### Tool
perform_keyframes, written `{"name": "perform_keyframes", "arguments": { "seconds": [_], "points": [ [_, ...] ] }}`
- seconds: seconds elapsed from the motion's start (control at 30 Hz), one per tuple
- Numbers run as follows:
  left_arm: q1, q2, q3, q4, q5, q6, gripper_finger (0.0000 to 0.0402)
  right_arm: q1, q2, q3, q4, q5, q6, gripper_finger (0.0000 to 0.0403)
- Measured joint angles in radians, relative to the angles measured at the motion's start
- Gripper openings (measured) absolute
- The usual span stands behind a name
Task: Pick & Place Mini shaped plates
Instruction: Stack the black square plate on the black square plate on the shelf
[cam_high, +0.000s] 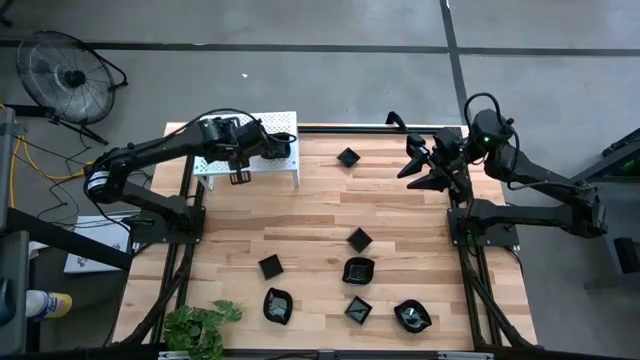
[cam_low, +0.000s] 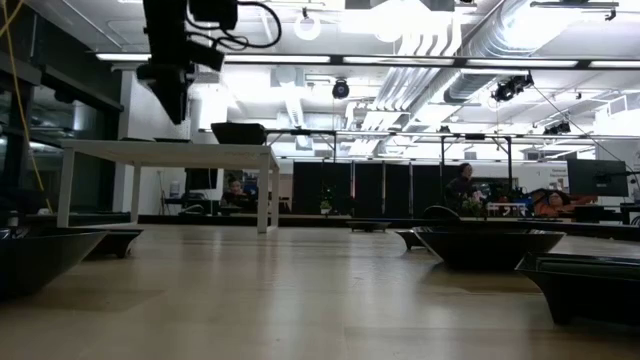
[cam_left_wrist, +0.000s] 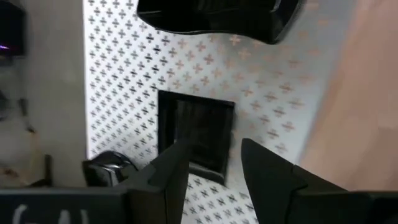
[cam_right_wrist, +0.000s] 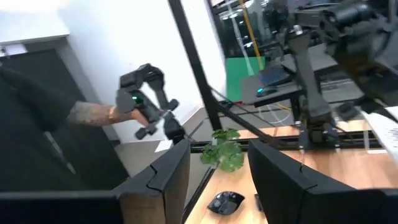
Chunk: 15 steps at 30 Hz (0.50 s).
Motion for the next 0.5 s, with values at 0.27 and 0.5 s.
{"name": "perform_keyframes", "arguments": {
  "seconds": [0.27,0.5],
  "points": [
    [-0.001,-0.020,0.117,-0.056,0.069,-0.063,0.0143,0.000,0.003,0.000,-0.095,0.184,-0.060,0.0158],
    [-0.065,-0.085,0.187,-0.054,0.010,-0.094,0.0143,0.000,0.061,0.000,-0.121,0.275,-0.075,0.0158]
  ]
}}
